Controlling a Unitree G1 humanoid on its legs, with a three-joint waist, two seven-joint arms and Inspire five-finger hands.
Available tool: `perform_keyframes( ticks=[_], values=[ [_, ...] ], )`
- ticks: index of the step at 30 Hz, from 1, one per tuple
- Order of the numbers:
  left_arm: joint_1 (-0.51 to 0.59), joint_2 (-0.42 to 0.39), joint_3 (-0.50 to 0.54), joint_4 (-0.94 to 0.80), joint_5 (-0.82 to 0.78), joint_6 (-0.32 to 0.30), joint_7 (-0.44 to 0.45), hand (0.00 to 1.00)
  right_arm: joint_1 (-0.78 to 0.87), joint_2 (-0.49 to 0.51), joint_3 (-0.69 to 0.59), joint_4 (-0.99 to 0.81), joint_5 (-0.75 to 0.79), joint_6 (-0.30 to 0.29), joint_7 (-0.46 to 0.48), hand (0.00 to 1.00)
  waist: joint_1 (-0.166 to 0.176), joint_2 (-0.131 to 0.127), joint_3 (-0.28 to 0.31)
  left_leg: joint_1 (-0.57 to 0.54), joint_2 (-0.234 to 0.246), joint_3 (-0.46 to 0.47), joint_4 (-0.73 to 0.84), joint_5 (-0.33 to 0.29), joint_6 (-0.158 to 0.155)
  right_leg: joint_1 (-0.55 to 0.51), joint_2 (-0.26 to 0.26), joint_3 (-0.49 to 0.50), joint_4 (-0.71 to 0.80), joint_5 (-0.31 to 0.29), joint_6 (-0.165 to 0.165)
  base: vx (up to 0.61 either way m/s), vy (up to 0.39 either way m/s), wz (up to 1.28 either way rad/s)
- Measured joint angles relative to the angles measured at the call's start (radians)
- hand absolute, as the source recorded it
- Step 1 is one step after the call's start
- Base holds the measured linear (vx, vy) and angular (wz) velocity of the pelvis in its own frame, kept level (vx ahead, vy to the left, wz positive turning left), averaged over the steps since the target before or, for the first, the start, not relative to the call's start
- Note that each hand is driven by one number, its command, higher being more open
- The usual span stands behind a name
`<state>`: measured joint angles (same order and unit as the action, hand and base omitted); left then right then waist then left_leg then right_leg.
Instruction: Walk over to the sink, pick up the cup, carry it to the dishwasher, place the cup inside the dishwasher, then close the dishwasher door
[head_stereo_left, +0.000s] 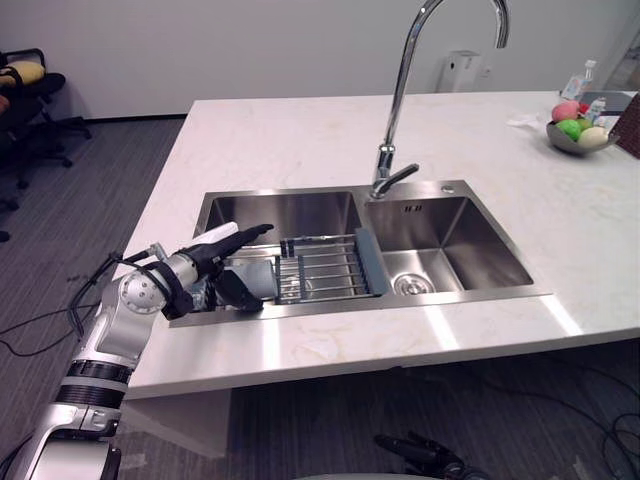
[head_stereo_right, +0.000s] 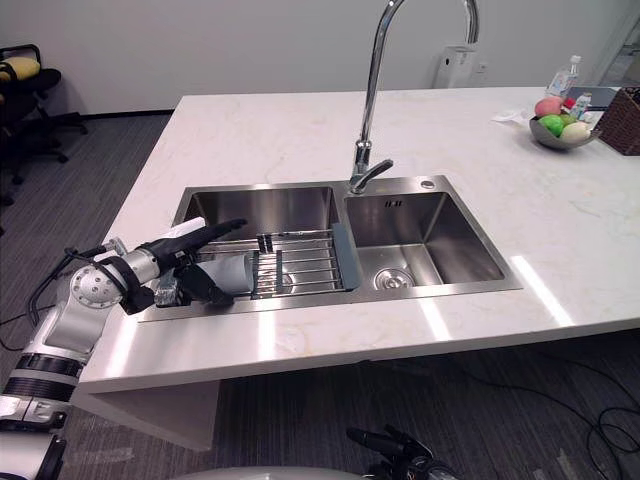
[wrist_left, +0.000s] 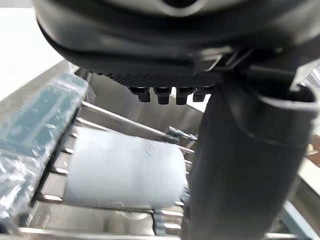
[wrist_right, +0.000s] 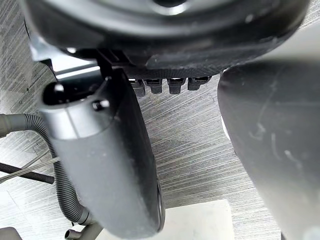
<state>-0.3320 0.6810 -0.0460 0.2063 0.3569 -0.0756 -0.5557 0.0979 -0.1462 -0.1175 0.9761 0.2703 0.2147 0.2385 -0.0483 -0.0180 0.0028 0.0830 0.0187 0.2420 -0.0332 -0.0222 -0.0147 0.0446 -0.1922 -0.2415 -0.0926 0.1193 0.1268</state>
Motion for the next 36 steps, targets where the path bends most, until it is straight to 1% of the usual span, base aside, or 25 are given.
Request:
perform_keyframes(
  ticks=[3, 5, 8, 11, 16, 23, 29, 30, 32, 36],
  values=[
    [0.001, -0.020, -0.002, 0.008, 0.032, -0.016, 0.031, 1.00, -0.001, 0.000, 0.002, 0.000, -0.003, 0.002, 0.001, 1.00, -0.001, 0.000, 0.000, 0.000, -0.001, -0.001, 0.000, 0.000, 0.000, 0.001, -0.001, -0.001, 0.000, 0.001, 0.001, 0.00, 0.000, 0.00],
    [0.004, -0.042, -0.007, 0.041, 0.083, -0.026, 0.057, 1.00, -0.008, 0.000, 0.006, 0.000, -0.009, 0.003, 0.002, 1.00, -0.011, 0.000, 0.000, 0.000, -0.001, -0.001, 0.000, 0.000, 0.000, 0.001, -0.001, -0.001, 0.000, 0.001, 0.001, -0.02, -0.012, 0.00],
    [0.008, -0.066, -0.010, 0.083, 0.139, -0.017, 0.113, 1.00, -0.011, 0.002, 0.009, 0.000, -0.022, 0.005, 0.010, 1.00, -0.031, 0.001, 0.000, 0.000, 0.000, 0.000, 0.000, 0.000, 0.000, 0.000, 0.000, -0.001, 0.000, 0.001, 0.001, 0.00, 0.000, 0.00],
    [0.019, -0.082, -0.022, 0.086, 0.159, -0.007, 0.162, 1.00, -0.013, 0.002, 0.009, 0.000, -0.026, 0.010, 0.012, 1.00, -0.039, 0.001, 0.000, 0.001, 0.001, 0.001, 0.000, 0.000, 0.000, 0.000, 0.000, -0.001, 0.000, 0.001, 0.001, 0.00, 0.000, 0.00],
    [0.027, -0.116, -0.022, 0.116, 0.185, 0.009, 0.206, 1.00, -0.016, 0.002, 0.010, 0.000, -0.028, 0.018, 0.012, 1.00, -0.046, 0.001, 0.000, 0.006, 0.002, 0.003, -0.001, 0.000, 0.000, 0.004, 0.001, 0.000, 0.000, 0.001, 0.002, 0.00, 0.000, 0.00],
    [0.029, -0.121, -0.022, 0.119, 0.196, 0.012, 0.191, 1.00, -0.017, 0.001, 0.011, -0.002, -0.031, 0.024, 0.016, 1.00, -0.048, 0.001, 0.000, 0.012, 0.006, 0.011, -0.002, -0.001, -0.002, 0.004, 0.001, 0.007, 0.000, 0.002, 0.002, 0.00, 0.000, -0.03],
    [0.028, -0.115, -0.020, 0.119, 0.193, 0.017, 0.147, 1.00, -0.021, -0.002, 0.010, -0.007, -0.039, 0.039, 0.026, 1.00, -0.049, 0.001, 0.000, 0.014, 0.006, 0.013, -0.003, -0.001, -0.002, 0.004, 0.001, 0.009, 0.000, 0.001, 0.003, 0.00, 0.000, 0.00],
    [0.028, -0.114, -0.020, 0.119, 0.194, 0.018, 0.135, 0.00, -0.021, -0.002, 0.010, -0.007, -0.039, 0.040, 0.028, 1.00, -0.050, 0.001, 0.000, 0.014, 0.006, 0.013, -0.003, -0.001, -0.002, 0.004, 0.001, 0.009, 0.000, 0.001, 0.003, 0.00, 0.000, 0.00],
    [0.026, -0.112, -0.019, 0.124, 0.194, 0.021, 0.118, 0.00, -0.020, -0.003, 0.009, -0.007, -0.043, 0.040, 0.033, 1.00, -0.050, 0.001, 0.000, 0.014, 0.006, 0.013, -0.003, -0.001, -0.002, 0.004, 0.002, 0.009, 0.000, 0.001, 0.003, 0.00, 0.000, 0.00],
    [0.004, -0.112, -0.011, 0.152, 0.225, 0.050, 0.070, 0.00, -0.024, -0.004, 0.009, -0.009, -0.067, 0.048, 0.046, 1.00, -0.050, 0.002, 0.000, 0.016, 0.006, 0.014, -0.003, -0.001, -0.002, 0.006, 0.002, 0.009, 0.000, 0.001, 0.003, 0.00, 0.000, 0.00]
  ],
)
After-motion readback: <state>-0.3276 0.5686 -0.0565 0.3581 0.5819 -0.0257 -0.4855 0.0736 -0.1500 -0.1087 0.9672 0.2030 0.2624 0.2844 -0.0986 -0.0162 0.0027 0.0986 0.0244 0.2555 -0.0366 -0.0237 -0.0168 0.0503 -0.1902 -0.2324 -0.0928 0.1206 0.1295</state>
